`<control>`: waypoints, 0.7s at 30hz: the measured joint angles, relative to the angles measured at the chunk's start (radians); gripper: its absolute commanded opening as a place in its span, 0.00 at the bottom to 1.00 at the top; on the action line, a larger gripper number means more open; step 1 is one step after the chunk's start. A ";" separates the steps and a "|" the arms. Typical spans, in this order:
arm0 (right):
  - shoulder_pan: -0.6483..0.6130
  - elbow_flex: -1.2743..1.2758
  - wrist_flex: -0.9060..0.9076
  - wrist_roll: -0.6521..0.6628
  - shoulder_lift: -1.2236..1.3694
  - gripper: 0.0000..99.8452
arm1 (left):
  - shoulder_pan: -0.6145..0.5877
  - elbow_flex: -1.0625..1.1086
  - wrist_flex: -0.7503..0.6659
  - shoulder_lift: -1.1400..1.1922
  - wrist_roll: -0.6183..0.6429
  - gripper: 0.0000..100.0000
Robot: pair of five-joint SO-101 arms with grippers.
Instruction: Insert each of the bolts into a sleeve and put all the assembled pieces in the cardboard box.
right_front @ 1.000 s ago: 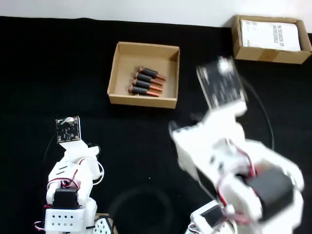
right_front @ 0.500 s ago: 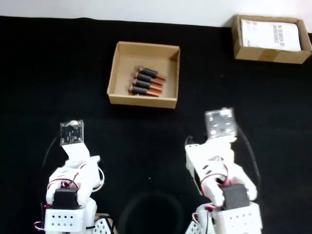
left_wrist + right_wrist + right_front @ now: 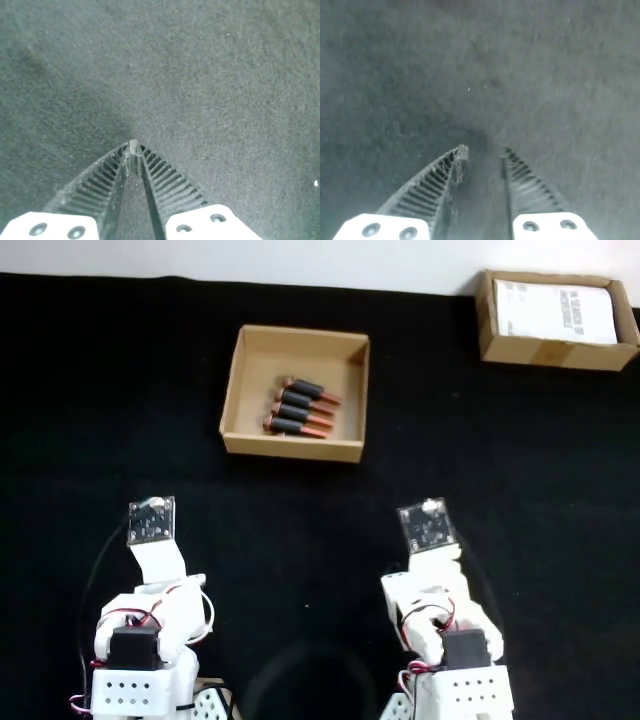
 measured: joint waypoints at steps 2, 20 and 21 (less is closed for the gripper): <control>0.000 0.000 0.064 0.000 -0.046 0.01 | 0.000 0.000 0.000 0.000 0.000 0.01; 0.000 -0.002 0.222 -0.270 -0.170 0.01 | 0.000 0.000 0.000 0.000 0.000 0.01; 0.000 -0.002 0.222 -0.270 -0.170 0.01 | 0.000 0.000 0.000 0.000 0.000 0.01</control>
